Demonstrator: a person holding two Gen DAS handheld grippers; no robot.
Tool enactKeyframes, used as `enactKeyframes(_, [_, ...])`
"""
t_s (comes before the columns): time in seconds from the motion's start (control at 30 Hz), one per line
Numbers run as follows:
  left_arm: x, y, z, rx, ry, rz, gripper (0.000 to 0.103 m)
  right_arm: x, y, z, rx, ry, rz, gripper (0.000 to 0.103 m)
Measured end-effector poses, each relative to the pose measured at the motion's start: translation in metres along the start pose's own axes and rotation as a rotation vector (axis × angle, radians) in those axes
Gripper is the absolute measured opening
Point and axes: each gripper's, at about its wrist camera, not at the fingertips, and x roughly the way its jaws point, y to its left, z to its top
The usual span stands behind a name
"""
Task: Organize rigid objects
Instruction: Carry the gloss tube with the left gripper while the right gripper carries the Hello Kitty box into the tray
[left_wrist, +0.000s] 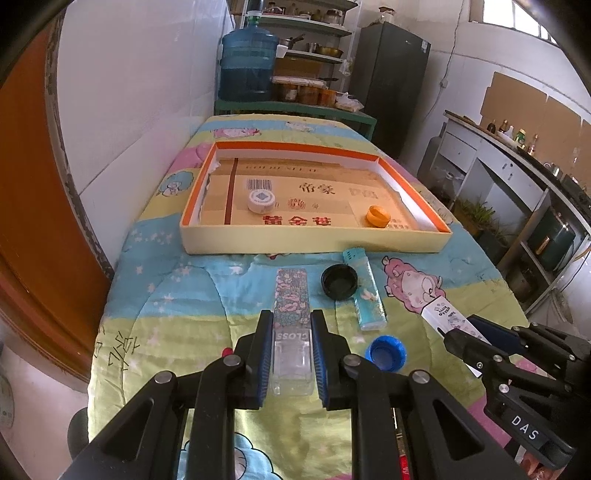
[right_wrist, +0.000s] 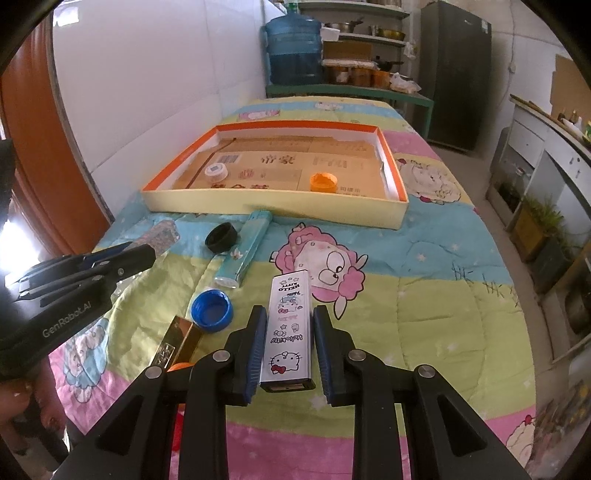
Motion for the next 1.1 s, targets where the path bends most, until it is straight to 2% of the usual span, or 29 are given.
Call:
enactKeyframes(0.6, [-0.008,-0.007,0.017,0.016,-0.043,-0.014,0.020,-0.009,0.002,0.016,-0.017,-0.045,0.004,0.027])
enactKeyframes(1.1, [0.002,-0.016,0.048,0.043,-0.073,-0.030,0.020,-0.001,-0.010,0.043,-0.005,-0.076,0.001,0.027])
